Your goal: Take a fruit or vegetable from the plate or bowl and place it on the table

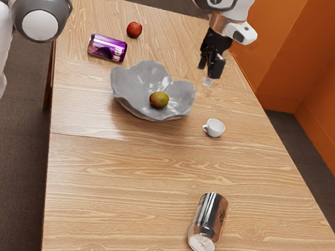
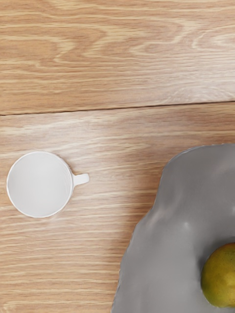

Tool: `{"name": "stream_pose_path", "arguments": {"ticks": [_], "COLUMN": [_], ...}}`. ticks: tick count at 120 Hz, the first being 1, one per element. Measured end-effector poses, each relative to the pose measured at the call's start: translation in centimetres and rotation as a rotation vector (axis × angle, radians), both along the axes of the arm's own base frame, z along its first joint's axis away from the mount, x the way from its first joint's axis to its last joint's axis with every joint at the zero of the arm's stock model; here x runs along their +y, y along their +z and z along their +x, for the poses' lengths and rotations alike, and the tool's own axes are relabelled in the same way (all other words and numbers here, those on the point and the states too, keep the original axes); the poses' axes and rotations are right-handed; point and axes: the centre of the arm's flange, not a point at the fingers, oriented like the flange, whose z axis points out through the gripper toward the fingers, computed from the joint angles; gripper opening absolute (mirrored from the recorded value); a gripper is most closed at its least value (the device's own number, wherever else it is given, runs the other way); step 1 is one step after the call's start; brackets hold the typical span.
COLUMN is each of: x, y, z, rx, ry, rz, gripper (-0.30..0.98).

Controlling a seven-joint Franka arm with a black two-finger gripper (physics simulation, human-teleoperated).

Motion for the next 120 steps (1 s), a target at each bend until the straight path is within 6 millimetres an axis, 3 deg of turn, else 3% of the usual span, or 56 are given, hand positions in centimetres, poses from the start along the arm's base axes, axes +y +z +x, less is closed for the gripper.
{"name": "stream_pose_path", "arguments": {"ticks": [2, 5, 8, 13, 61, 120], "x": [3.0, 5.9, 7.4, 8.2, 8.2, 8.2], "y": [0.2, 0.4, 0.5, 0.6, 0.5, 0.5], "z": [-0.4, -1.0, -1.4, -1.6, -1.6, -1.6], "rx": [-0.004, -0.007, -0.009, -0.01, -0.007, -0.006], "ry": [0.014, 0.009, -0.021, -0.094, -0.706, -1.073], "rz": [0.003, 0.006, 0.006, 0.005, 0.005, 0.019], "gripper": [0.68, 0.68, 0.68, 0.68, 0.68, 0.68]}}
